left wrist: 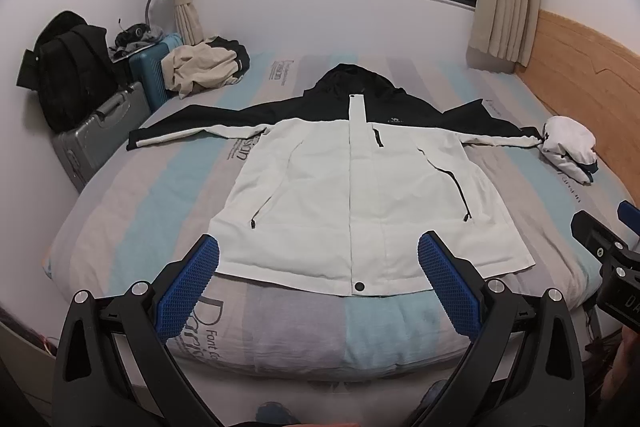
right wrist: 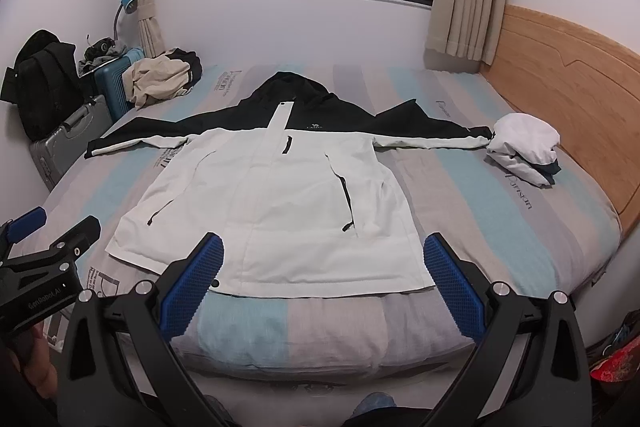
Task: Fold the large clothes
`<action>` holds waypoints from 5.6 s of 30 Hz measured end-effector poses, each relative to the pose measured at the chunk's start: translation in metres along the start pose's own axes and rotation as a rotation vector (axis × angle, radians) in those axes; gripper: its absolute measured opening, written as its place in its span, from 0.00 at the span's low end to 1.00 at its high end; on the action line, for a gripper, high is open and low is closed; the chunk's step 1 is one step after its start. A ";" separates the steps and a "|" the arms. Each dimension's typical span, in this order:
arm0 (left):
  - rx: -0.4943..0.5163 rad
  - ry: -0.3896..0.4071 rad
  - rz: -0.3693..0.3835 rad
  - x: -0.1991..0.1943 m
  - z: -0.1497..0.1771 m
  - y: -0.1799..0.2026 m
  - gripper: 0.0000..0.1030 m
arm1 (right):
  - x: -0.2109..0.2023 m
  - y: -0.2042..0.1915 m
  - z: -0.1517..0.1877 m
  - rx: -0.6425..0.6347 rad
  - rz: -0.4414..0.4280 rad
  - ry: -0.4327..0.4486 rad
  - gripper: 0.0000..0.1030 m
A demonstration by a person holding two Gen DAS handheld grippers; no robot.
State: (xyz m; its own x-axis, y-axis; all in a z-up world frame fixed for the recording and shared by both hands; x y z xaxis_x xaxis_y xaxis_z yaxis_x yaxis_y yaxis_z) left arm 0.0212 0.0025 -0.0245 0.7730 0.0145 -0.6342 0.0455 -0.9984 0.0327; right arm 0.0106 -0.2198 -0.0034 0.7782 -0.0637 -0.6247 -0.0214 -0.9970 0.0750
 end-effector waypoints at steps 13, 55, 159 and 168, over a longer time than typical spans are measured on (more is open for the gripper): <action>0.009 -0.001 -0.002 -0.003 -0.003 0.004 0.94 | -0.003 0.000 0.001 0.003 -0.011 0.004 0.93; -0.010 -0.002 0.022 -0.007 -0.003 0.006 0.94 | -0.011 -0.003 0.004 -0.001 -0.032 0.001 0.93; -0.306 -0.329 -0.412 0.556 -0.225 -0.566 0.90 | 0.617 -0.119 -0.237 -0.214 0.061 -0.440 0.93; -0.362 -0.375 -0.354 0.560 -0.202 -0.580 0.62 | 0.597 -0.105 -0.233 -0.187 0.053 -0.443 0.93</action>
State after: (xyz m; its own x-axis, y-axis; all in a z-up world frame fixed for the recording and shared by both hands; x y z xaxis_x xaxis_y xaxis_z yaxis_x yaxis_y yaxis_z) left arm 0.5554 0.6010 -0.2429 0.4002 0.2552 -0.8802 0.5198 -0.8542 -0.0114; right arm 0.6236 -0.1428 -0.2033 0.4358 -0.1681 -0.8842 0.0905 -0.9692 0.2289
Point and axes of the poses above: each gripper's, at about its wrist camera, not at the fingertips, and x roughly the way its jaws point, y to its right, z to its underside, the point moved 3 cm from there along x, roughly the way its jaws point, and after that the axes turned 4 degrees about -x, right-handed, at the moved point
